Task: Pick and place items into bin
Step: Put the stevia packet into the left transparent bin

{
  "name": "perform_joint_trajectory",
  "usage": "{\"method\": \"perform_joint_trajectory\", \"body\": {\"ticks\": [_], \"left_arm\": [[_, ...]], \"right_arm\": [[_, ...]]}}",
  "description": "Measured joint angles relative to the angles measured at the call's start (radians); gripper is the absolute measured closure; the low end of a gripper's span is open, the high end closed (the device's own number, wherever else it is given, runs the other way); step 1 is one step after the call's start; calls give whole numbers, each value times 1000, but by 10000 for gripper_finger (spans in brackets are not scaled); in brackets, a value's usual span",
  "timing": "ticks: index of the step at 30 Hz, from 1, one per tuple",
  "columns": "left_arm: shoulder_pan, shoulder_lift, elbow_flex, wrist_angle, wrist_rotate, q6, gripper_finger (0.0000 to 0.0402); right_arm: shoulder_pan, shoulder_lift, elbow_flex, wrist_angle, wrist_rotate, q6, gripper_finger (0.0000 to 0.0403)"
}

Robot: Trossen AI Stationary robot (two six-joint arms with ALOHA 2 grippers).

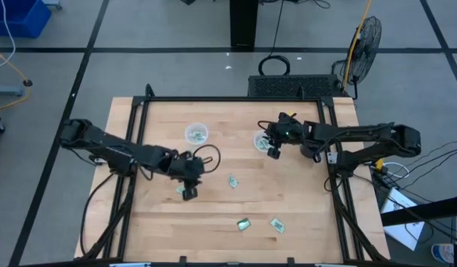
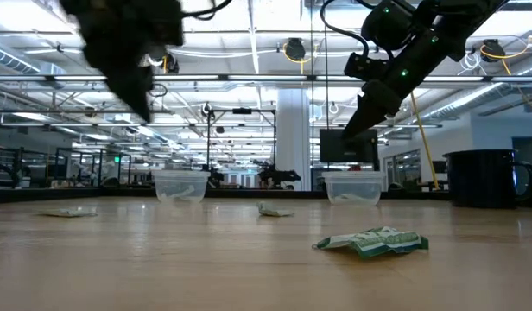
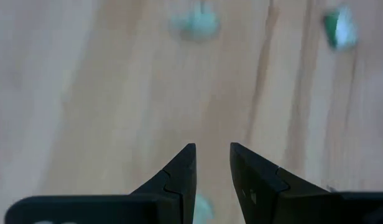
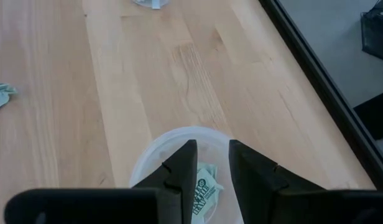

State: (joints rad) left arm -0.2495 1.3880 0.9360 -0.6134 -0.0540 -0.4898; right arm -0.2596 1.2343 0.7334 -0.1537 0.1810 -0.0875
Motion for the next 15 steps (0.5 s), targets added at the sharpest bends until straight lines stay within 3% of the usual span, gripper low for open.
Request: {"method": "perform_joint_trajectory", "body": {"ticks": [7,15], "left_arm": [[-116,1,-1,-156,-20,-311,300],[-180,1,-107,-42,-61,-441,300]], "right_arm": [[0,0,0,8,0,0,314],[0,0,0,7,0,0,314]]}}
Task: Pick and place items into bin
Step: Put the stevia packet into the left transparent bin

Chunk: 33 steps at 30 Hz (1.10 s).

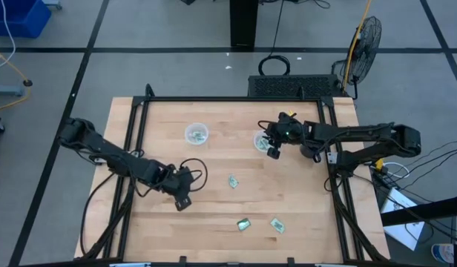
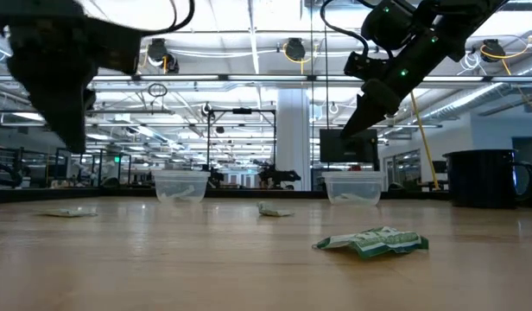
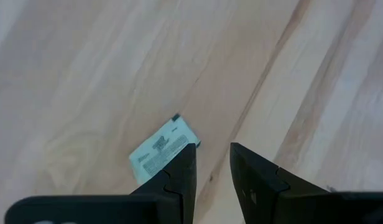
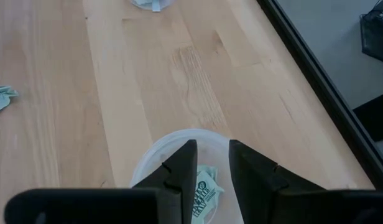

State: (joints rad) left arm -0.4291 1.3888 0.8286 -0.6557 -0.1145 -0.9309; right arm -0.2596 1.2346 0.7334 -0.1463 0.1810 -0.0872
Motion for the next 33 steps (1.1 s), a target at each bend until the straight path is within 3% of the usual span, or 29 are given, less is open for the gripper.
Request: {"method": "perform_joint_trajectory", "body": {"ticks": [8,17,33], "left_arm": [[-6,0,-157,222,-1,-12,300],[-19,1,-271,376,1,99,300],[-19,-2,-341,404,-69,112,314]], "right_arm": [[0,0,0,0,0,-4,314],[0,0,0,0,0,-5,314],[0,0,0,8,0,-7,314]]}}
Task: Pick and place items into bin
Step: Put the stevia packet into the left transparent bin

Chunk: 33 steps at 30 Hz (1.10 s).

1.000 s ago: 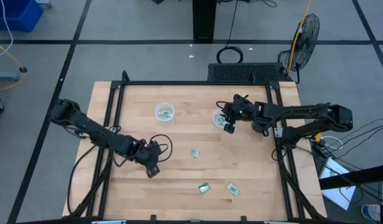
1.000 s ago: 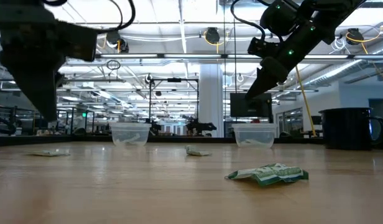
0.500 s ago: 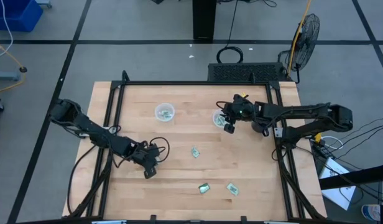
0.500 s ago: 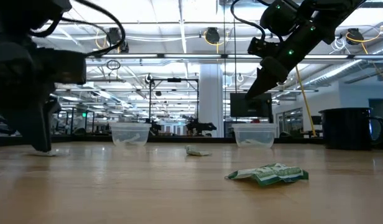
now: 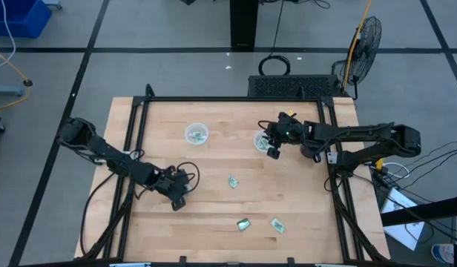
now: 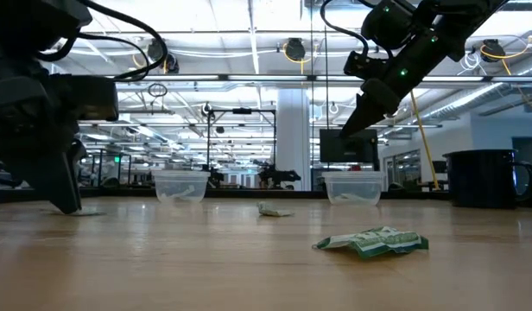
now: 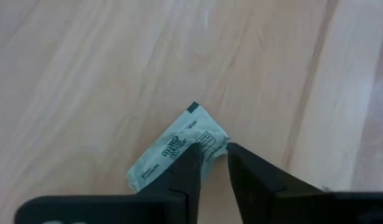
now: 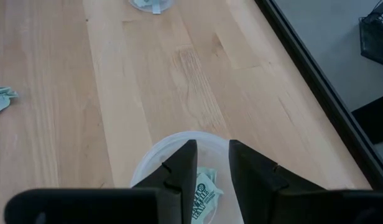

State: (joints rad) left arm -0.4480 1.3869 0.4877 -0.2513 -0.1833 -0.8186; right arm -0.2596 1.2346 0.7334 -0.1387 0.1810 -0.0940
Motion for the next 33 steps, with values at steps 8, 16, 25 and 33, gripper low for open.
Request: {"method": "perform_joint_trajectory", "body": {"ticks": [8,16,25,33], "left_arm": [[0,1,-2,-10,-13,-4,394],[6,5,23,-14,-87,-7,397],[77,5,246,-175,-226,148,399],[270,3,431,-304,-299,390,399]], "right_arm": [[0,0,0,0,0,0,314],[0,0,0,0,0,0,314],[0,0,0,11,0,0,314],[0,0,0,23,-2,2,314]]}}
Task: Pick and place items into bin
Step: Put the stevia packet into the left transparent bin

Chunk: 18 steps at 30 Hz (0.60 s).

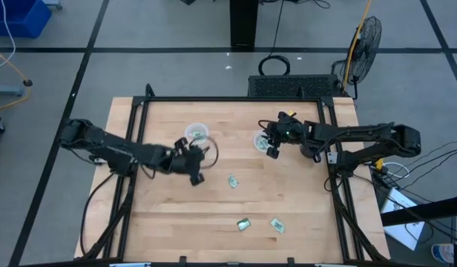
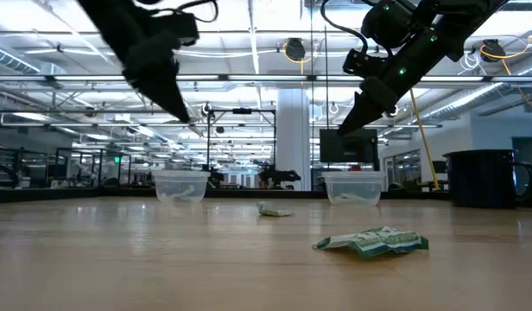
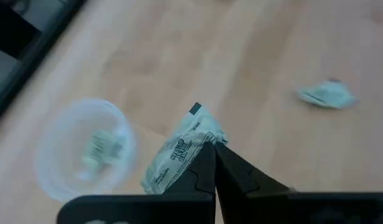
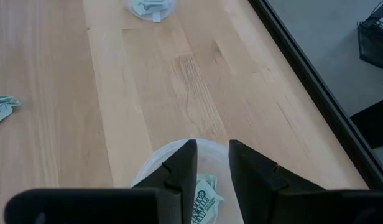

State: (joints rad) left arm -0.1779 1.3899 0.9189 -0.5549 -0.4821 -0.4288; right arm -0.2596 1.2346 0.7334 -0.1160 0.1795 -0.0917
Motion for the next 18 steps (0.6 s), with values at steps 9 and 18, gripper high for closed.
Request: {"method": "perform_joint_trajectory", "body": {"ticks": [9,18], "left_arm": [[245,0,34,-16,63,180,398],[398,0,25,-41,149,204,395]], "right_arm": [[0,0,0,0,0,-1,314],[0,0,0,0,1,-6,314]]}}
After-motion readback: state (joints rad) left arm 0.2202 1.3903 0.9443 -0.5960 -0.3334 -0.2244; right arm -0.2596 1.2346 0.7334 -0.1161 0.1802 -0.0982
